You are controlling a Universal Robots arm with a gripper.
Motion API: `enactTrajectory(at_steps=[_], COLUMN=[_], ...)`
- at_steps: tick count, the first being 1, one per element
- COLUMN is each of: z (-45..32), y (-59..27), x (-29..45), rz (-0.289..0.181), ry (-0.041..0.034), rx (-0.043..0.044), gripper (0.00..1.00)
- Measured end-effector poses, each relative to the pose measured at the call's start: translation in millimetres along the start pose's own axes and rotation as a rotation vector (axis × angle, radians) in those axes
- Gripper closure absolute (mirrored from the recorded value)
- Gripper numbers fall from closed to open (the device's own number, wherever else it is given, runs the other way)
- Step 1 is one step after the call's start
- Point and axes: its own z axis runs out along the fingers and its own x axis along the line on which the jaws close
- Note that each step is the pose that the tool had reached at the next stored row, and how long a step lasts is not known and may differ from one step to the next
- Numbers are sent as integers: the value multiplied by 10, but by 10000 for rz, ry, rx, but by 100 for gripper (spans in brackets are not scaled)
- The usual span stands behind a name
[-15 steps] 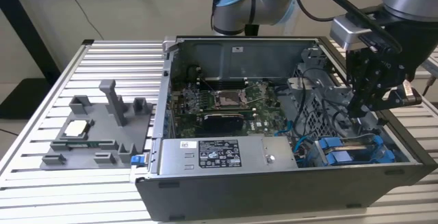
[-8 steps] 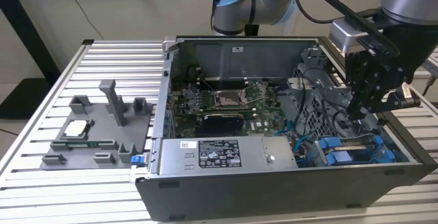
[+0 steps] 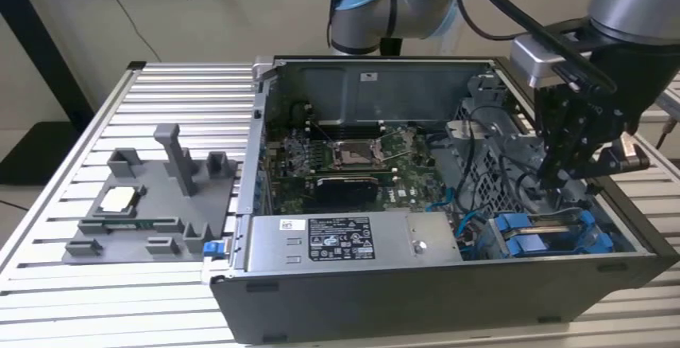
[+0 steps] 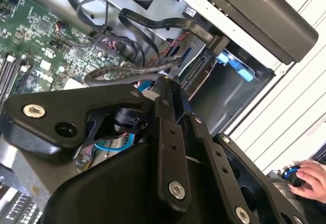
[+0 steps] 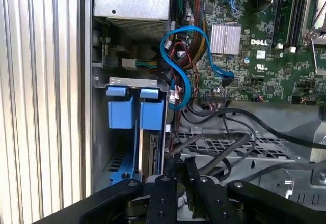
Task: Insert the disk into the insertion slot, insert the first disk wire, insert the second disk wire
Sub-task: 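Insert the first disk wire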
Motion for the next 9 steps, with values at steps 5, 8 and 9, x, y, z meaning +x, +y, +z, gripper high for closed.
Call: enactTrajectory(at_steps=[5, 8, 9], z=[13, 13, 13], y=[0, 0, 0], x=[1, 0, 0], rz=[-9, -9, -9], ry=[94, 97, 96], rx=[-4, -4, -4], gripper=[81, 81, 81])
